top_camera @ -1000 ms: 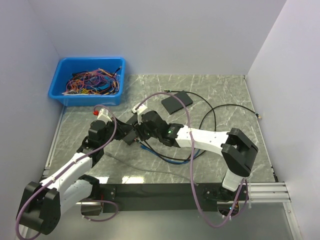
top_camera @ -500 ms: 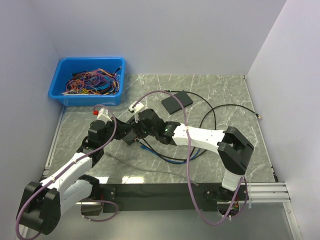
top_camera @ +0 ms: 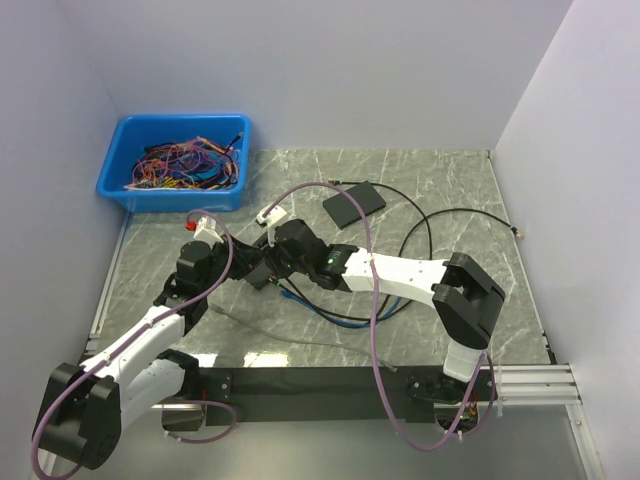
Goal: Insert the plug into the switch port
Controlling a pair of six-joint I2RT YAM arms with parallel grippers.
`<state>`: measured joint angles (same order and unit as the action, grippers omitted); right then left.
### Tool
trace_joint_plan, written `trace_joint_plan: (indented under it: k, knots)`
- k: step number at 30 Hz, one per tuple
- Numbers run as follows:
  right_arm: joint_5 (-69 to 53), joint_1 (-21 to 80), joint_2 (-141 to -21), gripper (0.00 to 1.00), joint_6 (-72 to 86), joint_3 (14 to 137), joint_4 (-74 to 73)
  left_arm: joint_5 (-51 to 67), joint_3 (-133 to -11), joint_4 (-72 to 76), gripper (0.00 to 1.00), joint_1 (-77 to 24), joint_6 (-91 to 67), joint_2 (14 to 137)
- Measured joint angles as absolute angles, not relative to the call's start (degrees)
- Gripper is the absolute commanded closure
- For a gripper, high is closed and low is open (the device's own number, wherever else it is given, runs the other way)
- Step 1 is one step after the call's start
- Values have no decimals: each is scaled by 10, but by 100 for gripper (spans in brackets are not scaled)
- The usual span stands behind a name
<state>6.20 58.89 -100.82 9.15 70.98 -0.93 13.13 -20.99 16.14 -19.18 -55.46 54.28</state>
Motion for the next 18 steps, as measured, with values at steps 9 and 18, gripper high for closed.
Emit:
trace_joint_plan:
  k: [9,18]
  knots:
    - [70,589,-1007,62,93,710,-9,127,-209,163,100,-192,-558,543]
    - [73,589,-1006,66,96,709,-6,127,-209,164,99,-192,-558,543]
